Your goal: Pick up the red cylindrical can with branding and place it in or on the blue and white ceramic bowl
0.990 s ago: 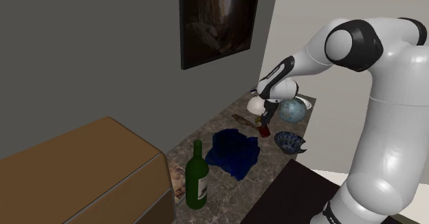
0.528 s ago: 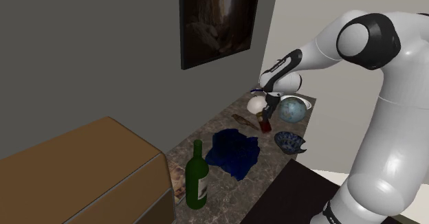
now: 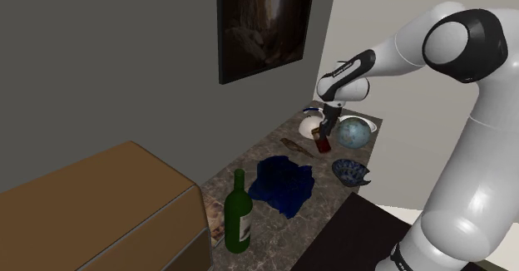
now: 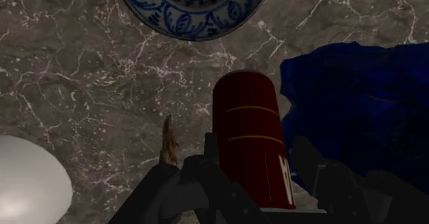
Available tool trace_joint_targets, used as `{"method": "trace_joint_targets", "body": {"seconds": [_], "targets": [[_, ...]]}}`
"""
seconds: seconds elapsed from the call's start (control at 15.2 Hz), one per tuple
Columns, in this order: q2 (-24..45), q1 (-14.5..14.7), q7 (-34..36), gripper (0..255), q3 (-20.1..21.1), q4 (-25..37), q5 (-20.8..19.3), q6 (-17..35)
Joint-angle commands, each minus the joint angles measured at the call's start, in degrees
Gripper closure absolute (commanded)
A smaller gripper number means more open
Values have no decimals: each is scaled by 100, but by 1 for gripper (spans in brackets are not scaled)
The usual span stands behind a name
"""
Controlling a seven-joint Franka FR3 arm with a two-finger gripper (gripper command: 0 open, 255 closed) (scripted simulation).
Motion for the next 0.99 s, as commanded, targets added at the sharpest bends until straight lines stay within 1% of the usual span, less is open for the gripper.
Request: {"method": "trace_joint_targets", "body": {"seconds": [0.0,0.46,0.92], "targets": [[-70,3,27,255,-11,36,-48,-98],[-1060,-406,-408,255,-436,-820,-644,-133],[-1885,-939,-913,255,-860,-1326,-1260,-345]]}}
